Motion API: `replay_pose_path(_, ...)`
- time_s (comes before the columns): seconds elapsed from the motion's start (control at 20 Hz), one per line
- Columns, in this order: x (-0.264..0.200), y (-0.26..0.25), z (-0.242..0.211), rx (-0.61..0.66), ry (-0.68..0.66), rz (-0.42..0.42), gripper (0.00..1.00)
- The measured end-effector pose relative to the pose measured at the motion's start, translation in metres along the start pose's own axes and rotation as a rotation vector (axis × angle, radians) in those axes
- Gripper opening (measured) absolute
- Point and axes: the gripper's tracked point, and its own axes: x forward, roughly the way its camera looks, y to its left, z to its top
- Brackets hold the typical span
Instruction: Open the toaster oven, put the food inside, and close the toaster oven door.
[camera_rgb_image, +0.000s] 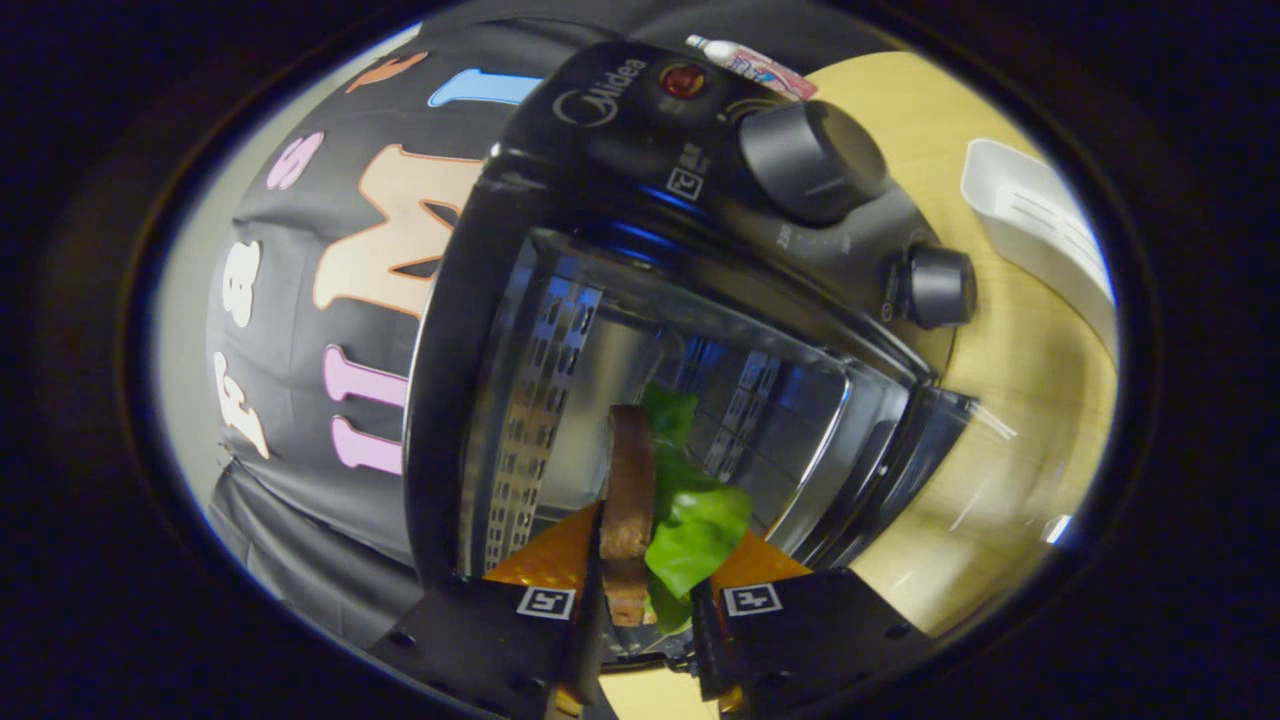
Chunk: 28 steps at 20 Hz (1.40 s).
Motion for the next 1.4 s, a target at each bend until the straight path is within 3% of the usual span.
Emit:
replay_pose_path(0.15,-0.01,-0.014,0.018,-0.099,-0.074,-0.084,0.57)
replay_pose_path(0.45,-0.029,-0.027,0.041,-0.294,-0.167,-0.191,0.83)
replay_pose_path(0.6,-0.037,-0.048,0.046,-0.405,-0.176,-0.301,0.95)
replay_pose_path(0.65,-0.039,-0.046,0.047,-0.419,-0.18,-0.294,0.99)
replay_pose_path(1.1,-0.076,-0.024,0.039,-0.503,-0.179,-0.198,0.99)
replay_pose_path(1.4,-0.116,0.021,0.042,-0.639,-0.223,-0.102,0.99)
